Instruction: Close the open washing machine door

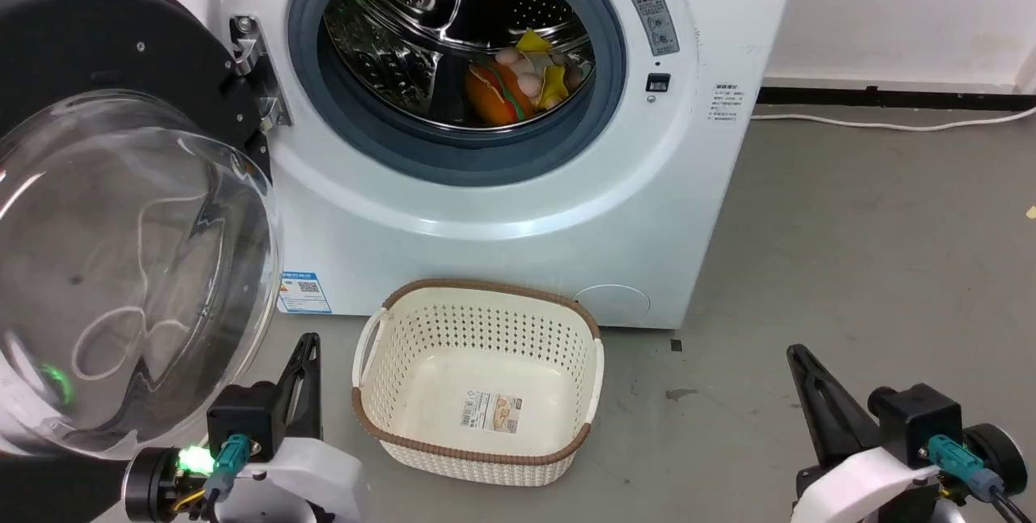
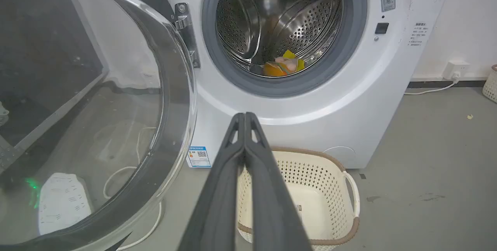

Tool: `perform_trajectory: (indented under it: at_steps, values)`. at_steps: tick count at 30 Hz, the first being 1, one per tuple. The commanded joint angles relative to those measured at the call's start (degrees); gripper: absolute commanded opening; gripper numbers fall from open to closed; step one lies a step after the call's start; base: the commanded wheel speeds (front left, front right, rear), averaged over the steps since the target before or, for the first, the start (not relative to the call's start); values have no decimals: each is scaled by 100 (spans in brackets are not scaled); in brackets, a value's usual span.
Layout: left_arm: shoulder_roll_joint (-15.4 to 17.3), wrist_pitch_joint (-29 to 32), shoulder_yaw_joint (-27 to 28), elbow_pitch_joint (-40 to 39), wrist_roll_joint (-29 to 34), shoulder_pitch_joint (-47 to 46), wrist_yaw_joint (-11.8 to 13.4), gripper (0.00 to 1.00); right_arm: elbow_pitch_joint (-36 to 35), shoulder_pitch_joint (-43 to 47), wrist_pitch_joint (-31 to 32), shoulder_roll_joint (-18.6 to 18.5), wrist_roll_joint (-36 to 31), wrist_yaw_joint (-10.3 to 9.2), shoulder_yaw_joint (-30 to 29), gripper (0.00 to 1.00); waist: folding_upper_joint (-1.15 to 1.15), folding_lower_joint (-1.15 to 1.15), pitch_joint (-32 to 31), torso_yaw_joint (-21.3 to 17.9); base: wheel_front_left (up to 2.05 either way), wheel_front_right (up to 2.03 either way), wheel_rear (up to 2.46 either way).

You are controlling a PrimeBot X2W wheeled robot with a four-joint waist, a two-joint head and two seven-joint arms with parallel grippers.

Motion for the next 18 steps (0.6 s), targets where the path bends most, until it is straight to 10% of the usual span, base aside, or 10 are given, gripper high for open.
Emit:
perform_trajectory:
  at_steps: [1, 18]
  values:
    - [-3, 2, 10, -24, 15, 77, 15, 0, 10, -80, 8, 18, -43, 5, -1, 0, 0, 0, 0, 0, 0, 0, 0]
    - [-3, 2, 10, -24, 15, 77, 15, 0, 10, -80, 8, 18, -43, 5, -1, 0, 0, 0, 0, 0, 0, 0, 0]
